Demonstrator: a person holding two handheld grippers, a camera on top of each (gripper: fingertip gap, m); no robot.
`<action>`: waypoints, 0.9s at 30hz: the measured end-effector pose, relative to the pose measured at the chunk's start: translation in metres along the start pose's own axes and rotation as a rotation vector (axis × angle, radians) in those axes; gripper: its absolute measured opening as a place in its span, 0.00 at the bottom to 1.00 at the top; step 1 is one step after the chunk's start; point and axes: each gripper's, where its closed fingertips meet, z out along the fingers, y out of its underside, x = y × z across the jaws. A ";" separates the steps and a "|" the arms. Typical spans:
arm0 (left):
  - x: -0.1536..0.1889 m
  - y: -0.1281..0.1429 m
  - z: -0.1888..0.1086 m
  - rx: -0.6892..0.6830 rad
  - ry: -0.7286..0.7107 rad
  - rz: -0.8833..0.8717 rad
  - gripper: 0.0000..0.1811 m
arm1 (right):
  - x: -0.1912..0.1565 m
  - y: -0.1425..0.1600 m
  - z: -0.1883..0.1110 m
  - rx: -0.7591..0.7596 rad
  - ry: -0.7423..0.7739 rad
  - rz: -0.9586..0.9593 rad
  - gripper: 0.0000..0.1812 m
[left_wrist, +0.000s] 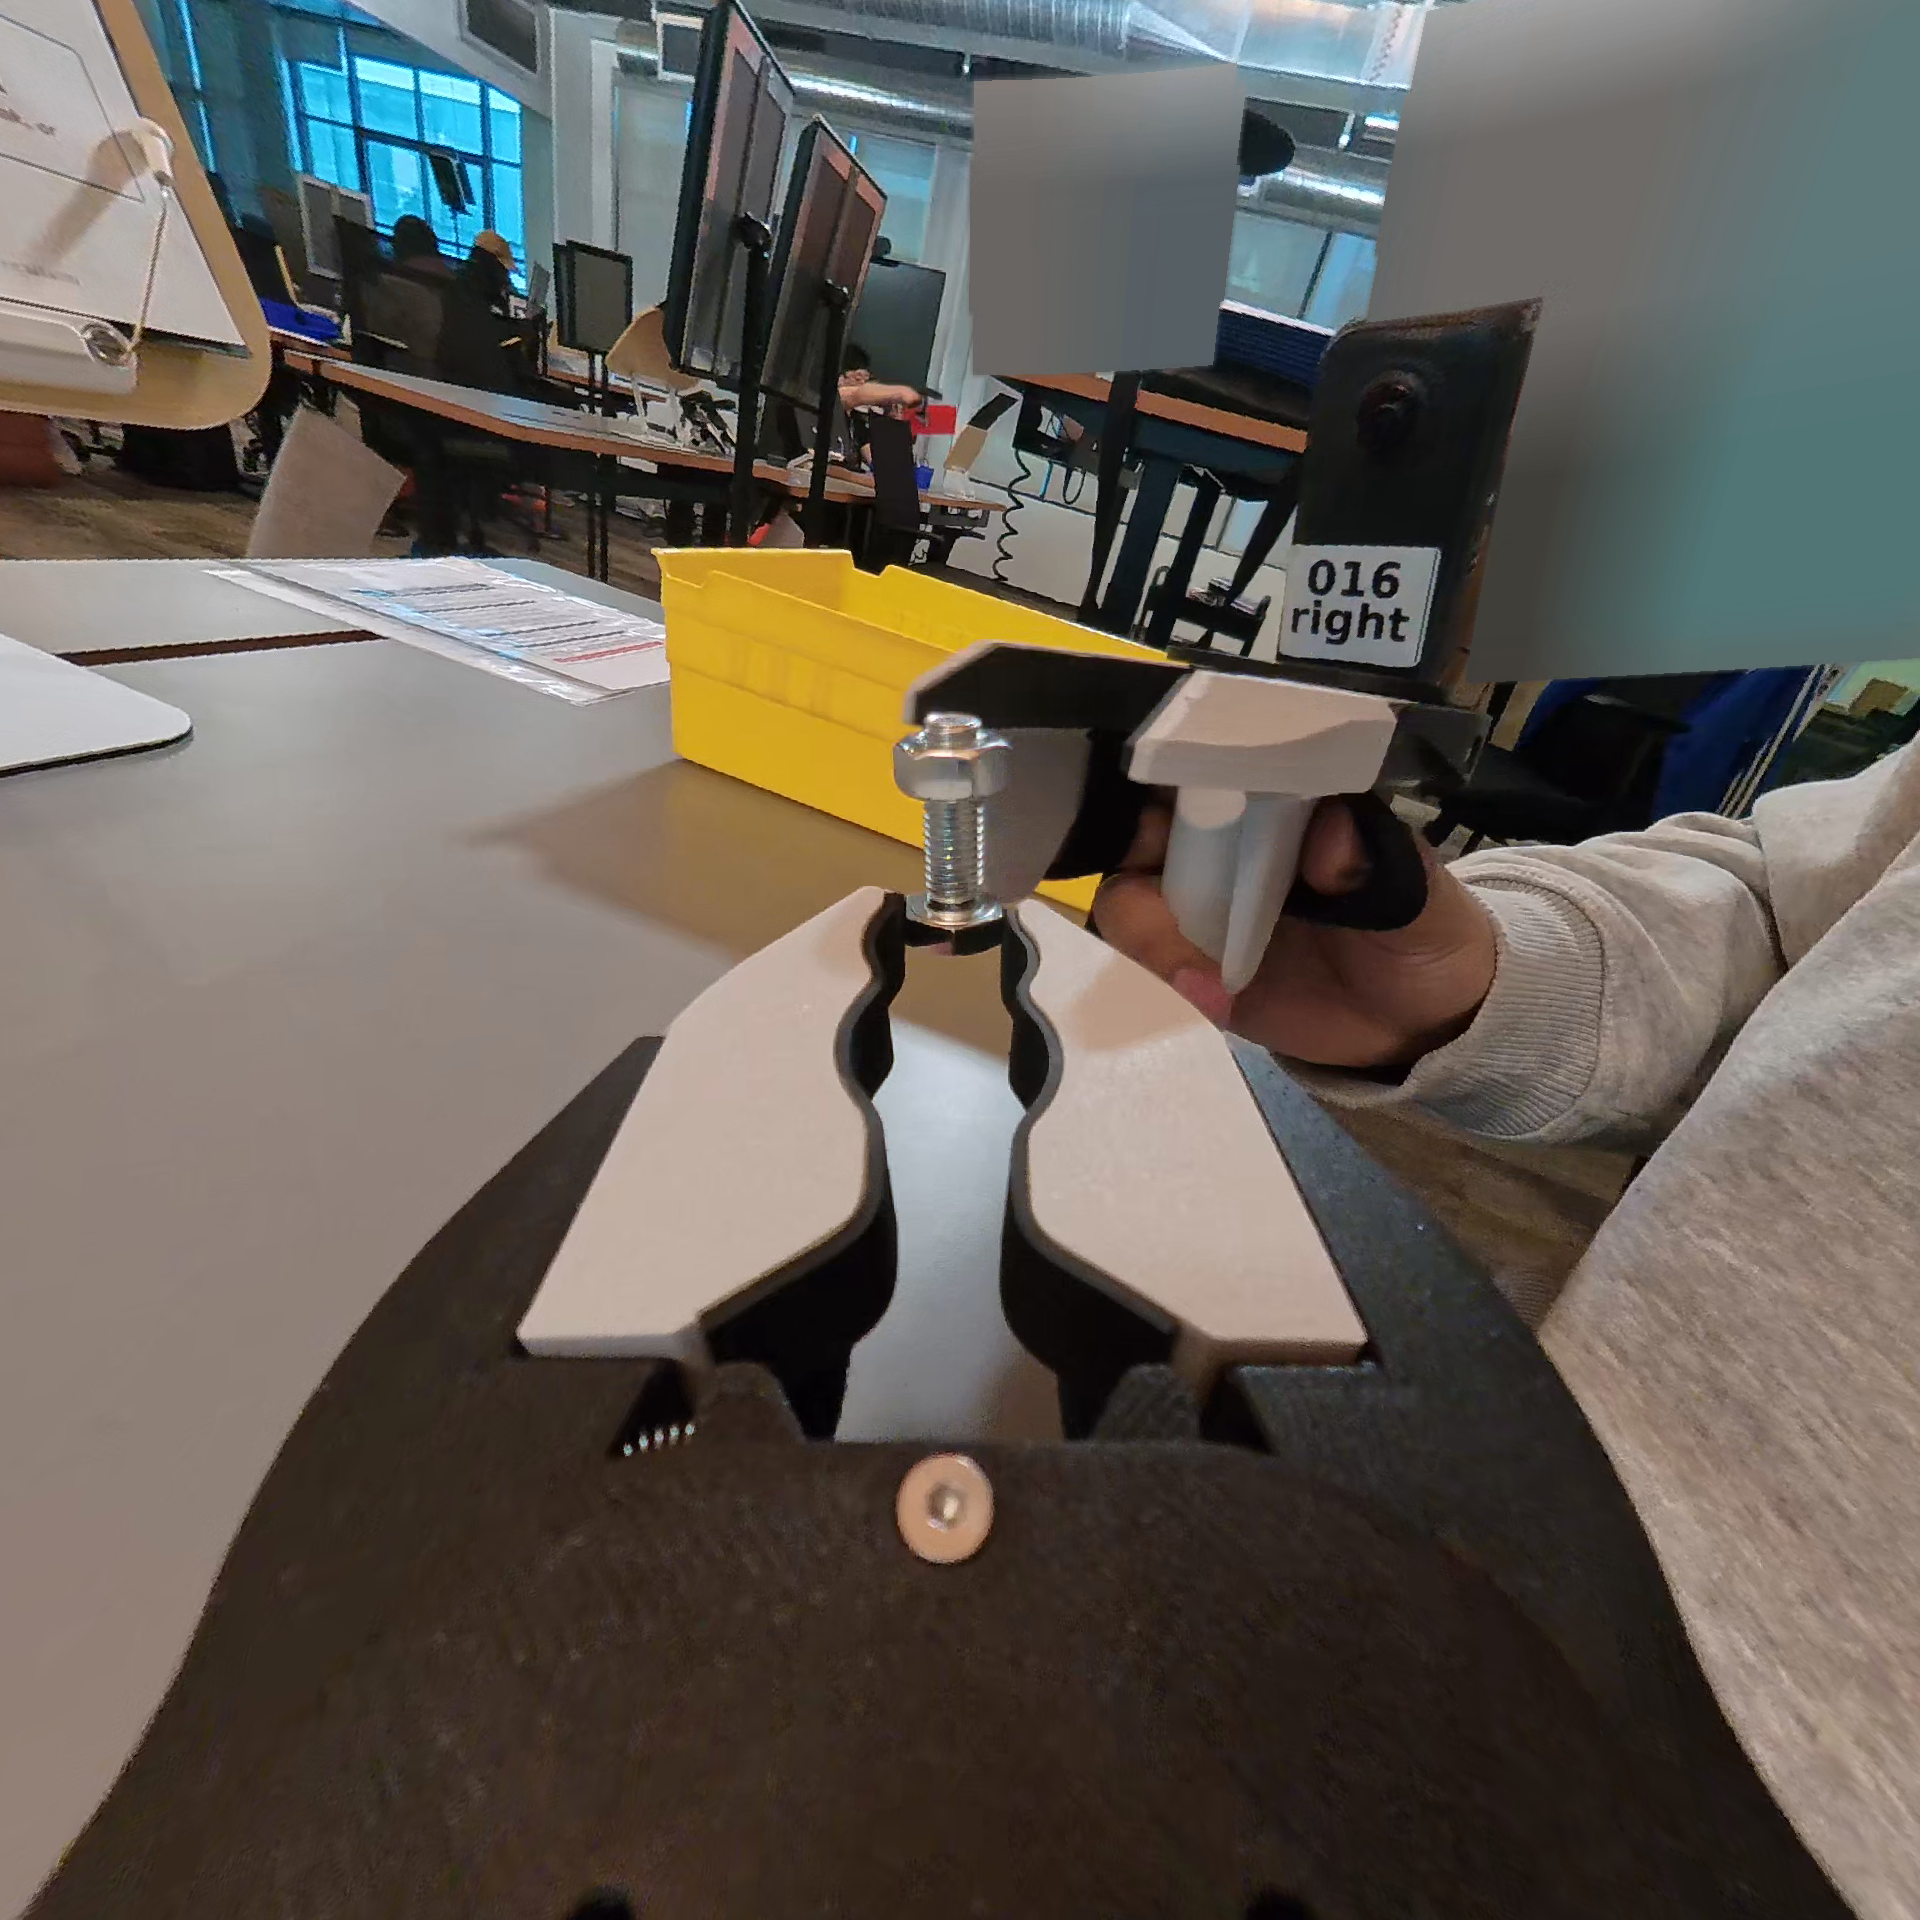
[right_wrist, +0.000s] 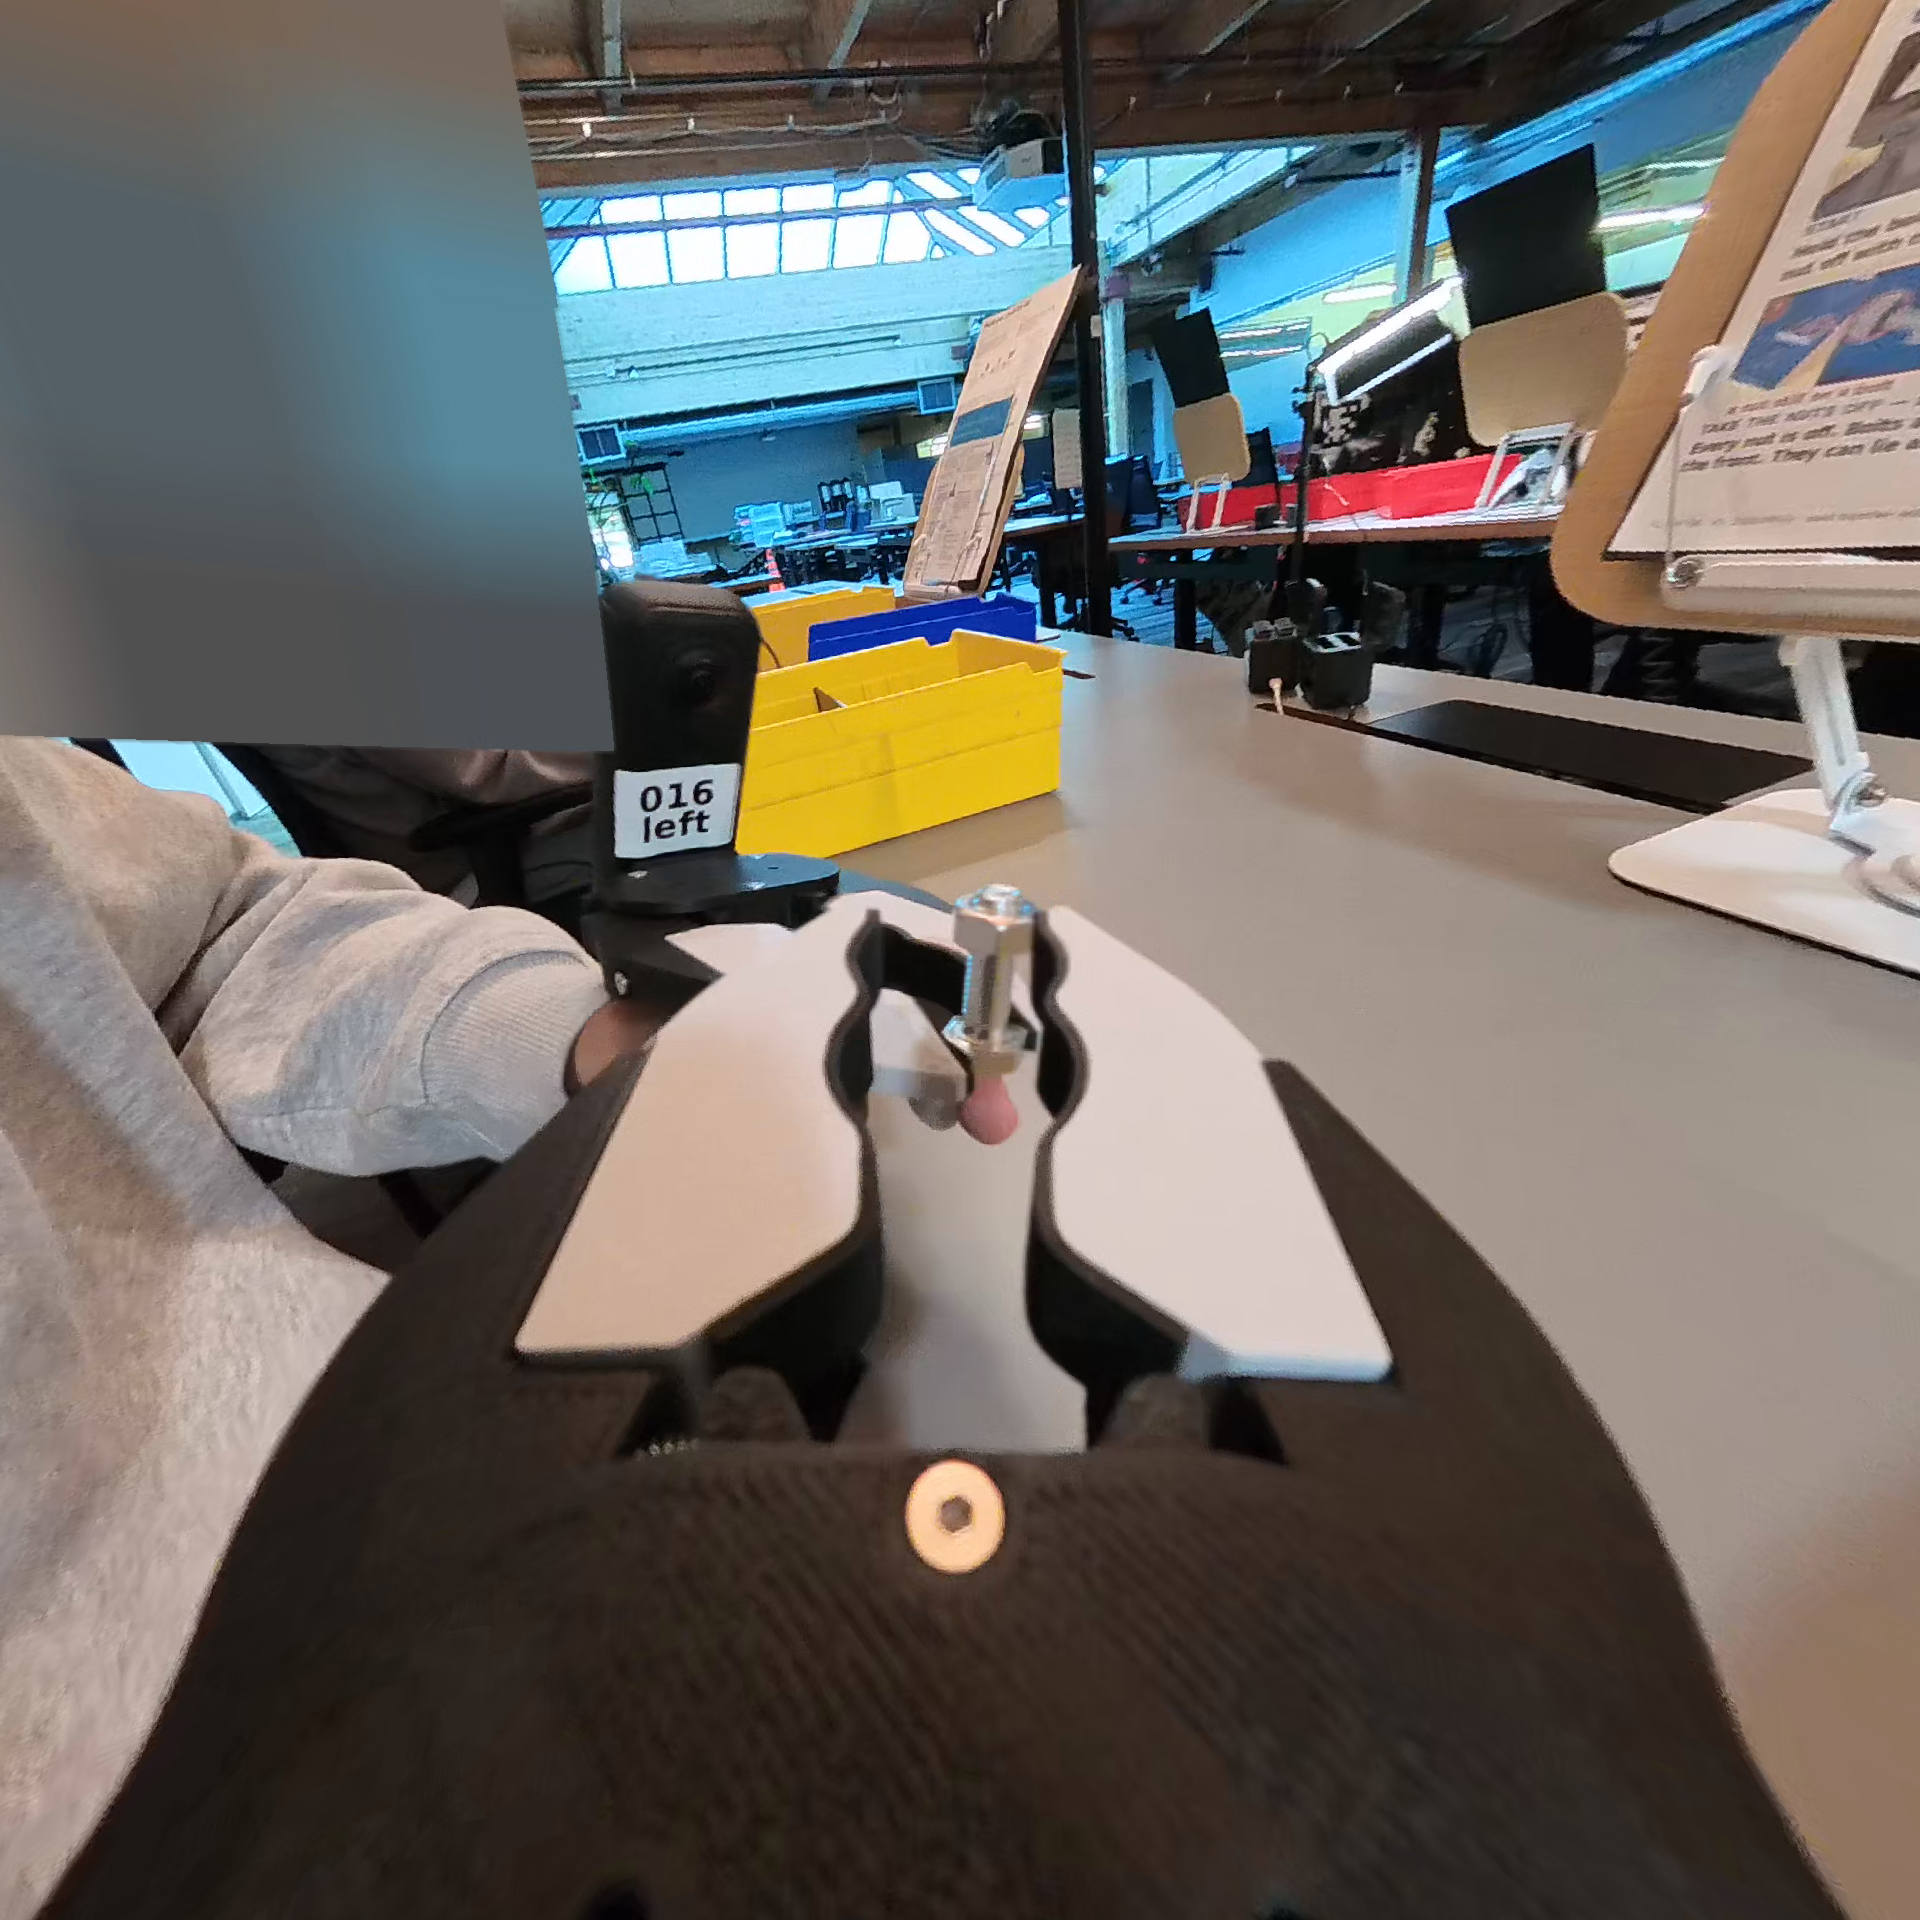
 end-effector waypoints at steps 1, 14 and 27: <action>0.001 0.000 0.000 -0.002 0.001 0.005 0.10 | 0.001 0.000 0.001 0.006 0.006 0.002 0.18; 0.000 0.001 0.000 -0.012 -0.008 0.023 0.10 | 0.002 0.003 0.002 0.001 0.008 -0.009 0.22; 0.000 0.001 0.001 -0.018 -0.016 0.035 0.10 | -0.001 0.002 0.001 -0.006 0.010 -0.055 0.18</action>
